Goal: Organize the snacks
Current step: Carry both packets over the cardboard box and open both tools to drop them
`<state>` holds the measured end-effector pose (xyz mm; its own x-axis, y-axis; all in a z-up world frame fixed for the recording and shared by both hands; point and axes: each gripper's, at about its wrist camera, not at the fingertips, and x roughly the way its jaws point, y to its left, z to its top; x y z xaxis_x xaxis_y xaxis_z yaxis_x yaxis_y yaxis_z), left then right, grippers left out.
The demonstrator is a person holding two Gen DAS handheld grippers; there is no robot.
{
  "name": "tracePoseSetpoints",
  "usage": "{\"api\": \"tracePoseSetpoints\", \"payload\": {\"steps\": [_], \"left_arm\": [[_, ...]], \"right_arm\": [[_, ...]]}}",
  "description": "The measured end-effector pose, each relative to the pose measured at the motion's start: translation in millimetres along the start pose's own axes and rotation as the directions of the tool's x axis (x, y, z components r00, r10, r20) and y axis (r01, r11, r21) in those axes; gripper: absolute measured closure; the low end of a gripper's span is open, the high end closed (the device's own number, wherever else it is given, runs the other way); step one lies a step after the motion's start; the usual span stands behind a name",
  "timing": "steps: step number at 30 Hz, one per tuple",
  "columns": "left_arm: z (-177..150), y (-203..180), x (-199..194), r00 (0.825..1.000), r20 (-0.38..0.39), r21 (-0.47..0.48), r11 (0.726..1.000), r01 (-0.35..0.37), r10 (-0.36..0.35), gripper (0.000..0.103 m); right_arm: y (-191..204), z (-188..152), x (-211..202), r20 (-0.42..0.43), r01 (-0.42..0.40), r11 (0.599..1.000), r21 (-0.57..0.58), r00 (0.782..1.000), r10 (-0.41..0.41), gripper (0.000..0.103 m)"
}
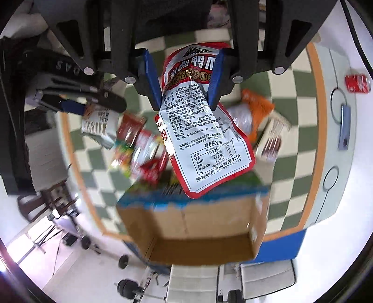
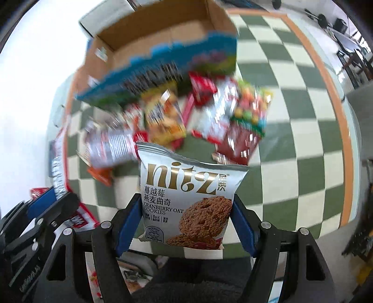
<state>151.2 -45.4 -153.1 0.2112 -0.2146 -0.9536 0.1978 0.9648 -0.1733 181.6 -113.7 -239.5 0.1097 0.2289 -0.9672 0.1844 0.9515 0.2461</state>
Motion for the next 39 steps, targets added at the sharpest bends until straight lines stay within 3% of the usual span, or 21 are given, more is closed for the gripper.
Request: {"api": "tracePoseSetpoints", "payload": {"steps": [5, 9, 14, 17, 25, 30, 31, 32, 36, 39], "left_arm": [[87.5, 4.7, -3.8, 0.999, 0.000, -0.016, 0.999, 0.050, -0.050, 0.066], [163.9, 18.9, 13.1, 0.997, -0.020, -0.071, 0.995, 0.072, -0.073, 0.066], [247.8, 38.9, 66.0, 0.989, -0.099, -0.111, 0.989, 0.099, -0.110, 0.065], [278.1, 49.1, 105.8, 0.980, -0.164, -0.120, 0.988, 0.095, -0.114, 0.065], [316.1, 73.0, 178.7, 0.952, -0.269, -0.172, 0.980, 0.103, -0.148, 0.063], [323.2, 78.7, 196.3, 0.941, -0.303, -0.193, 0.976, 0.098, -0.154, 0.062], [324.4, 78.8, 198.8, 0.937, -0.315, -0.193, 0.977, 0.089, -0.148, 0.061], [326.2, 78.5, 196.2, 0.935, -0.322, -0.196, 0.977, 0.086, -0.146, 0.056], [324.9, 81.7, 191.8, 0.947, -0.303, -0.193, 0.980, 0.049, -0.107, 0.022], [323.9, 85.4, 183.6, 0.954, -0.278, -0.211, 0.976, 0.053, -0.112, 0.020]], "right_arm": [[5.7, 54.7, -39.7, 0.050, -0.054, 0.997, -0.053, 0.997, 0.057, 0.027], [14.2, 126.3, -56.3, 0.063, -0.074, 0.991, -0.115, 0.995, 0.081, 0.027], [28.2, 217.1, -35.6, 0.055, -0.059, 0.981, -0.185, 0.996, 0.070, 0.027], [36.8, 269.3, -6.3, 0.028, -0.039, 0.975, -0.219, 0.999, 0.046, 0.027], [42.8, 357.4, 69.9, -0.070, -0.026, 0.960, -0.280, 0.997, 0.006, 0.027], [49.1, 374.6, 101.1, -0.107, 0.010, 0.942, -0.336, 0.993, -0.049, 0.026], [49.8, 376.6, 106.5, -0.114, 0.022, 0.939, -0.342, 0.991, -0.065, 0.021], [50.1, 376.9, 109.5, -0.119, 0.030, 0.938, -0.345, 0.990, -0.075, 0.013], [53.4, 383.0, 116.3, -0.115, 0.080, 0.931, -0.356, 0.985, -0.129, 0.012], [51.2, 385.5, 114.6, -0.121, 0.072, 0.940, -0.334, 0.986, -0.118, 0.012]]}}
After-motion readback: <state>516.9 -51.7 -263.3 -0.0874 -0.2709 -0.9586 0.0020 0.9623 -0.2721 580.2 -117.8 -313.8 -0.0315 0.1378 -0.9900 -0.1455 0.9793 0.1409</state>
